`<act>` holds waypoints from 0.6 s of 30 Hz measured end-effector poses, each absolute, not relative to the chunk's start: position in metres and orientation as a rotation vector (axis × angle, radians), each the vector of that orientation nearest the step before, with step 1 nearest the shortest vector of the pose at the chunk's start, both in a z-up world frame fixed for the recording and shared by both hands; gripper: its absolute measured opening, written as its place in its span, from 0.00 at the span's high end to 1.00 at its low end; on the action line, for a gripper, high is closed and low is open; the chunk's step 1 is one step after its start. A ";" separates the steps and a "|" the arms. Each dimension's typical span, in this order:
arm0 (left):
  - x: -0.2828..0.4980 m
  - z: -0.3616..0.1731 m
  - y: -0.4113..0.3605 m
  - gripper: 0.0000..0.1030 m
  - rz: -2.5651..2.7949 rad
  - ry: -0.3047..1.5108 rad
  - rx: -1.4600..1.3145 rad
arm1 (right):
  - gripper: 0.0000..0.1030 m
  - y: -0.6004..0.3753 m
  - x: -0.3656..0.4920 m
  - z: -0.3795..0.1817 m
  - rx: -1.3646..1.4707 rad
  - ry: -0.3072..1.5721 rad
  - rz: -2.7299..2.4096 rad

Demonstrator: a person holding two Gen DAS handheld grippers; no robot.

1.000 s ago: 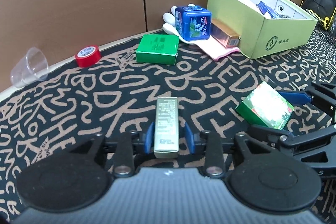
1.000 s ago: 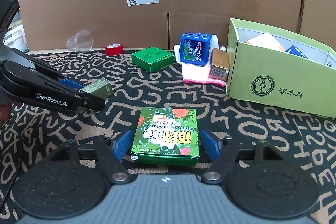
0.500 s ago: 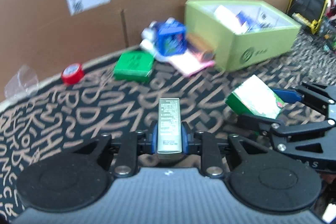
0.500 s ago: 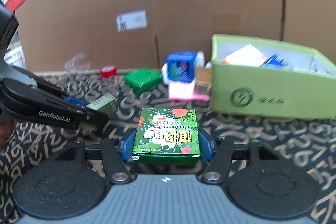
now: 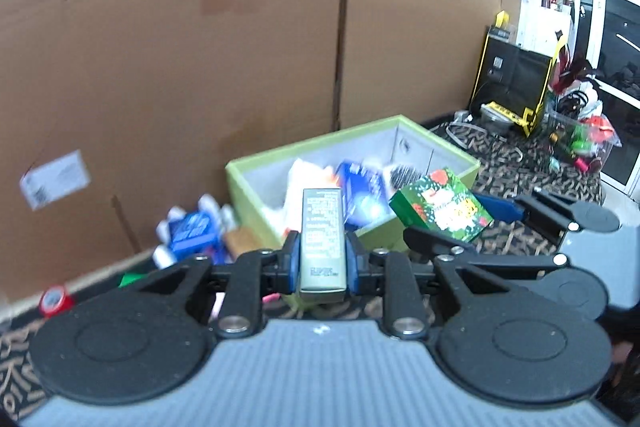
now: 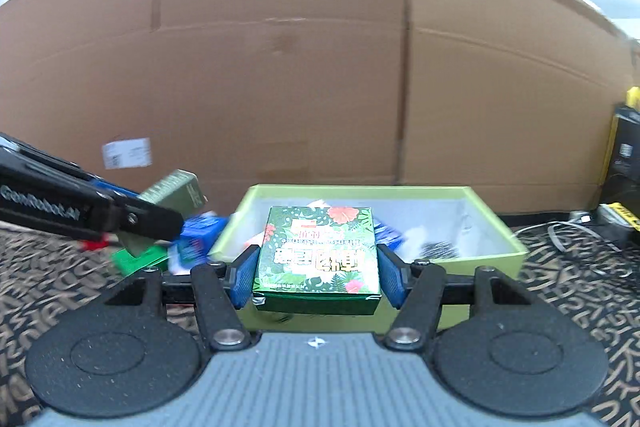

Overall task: Organize objects
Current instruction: 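Carry the gold bar box and green-red box into the green shoebox and release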

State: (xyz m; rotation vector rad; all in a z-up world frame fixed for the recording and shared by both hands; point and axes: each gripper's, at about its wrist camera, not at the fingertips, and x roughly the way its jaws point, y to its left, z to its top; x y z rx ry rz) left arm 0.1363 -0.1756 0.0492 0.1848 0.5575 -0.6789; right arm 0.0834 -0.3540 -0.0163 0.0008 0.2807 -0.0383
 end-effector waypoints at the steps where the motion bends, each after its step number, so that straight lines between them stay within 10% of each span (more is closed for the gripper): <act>1: 0.141 0.051 -0.184 0.79 -0.679 0.554 0.183 | 0.37 -0.361 0.089 -0.016 0.009 0.274 -0.059; 18: 0.260 0.009 -0.278 0.78 -0.646 0.654 0.119 | 0.36 -0.447 0.202 -0.044 0.017 0.319 -0.172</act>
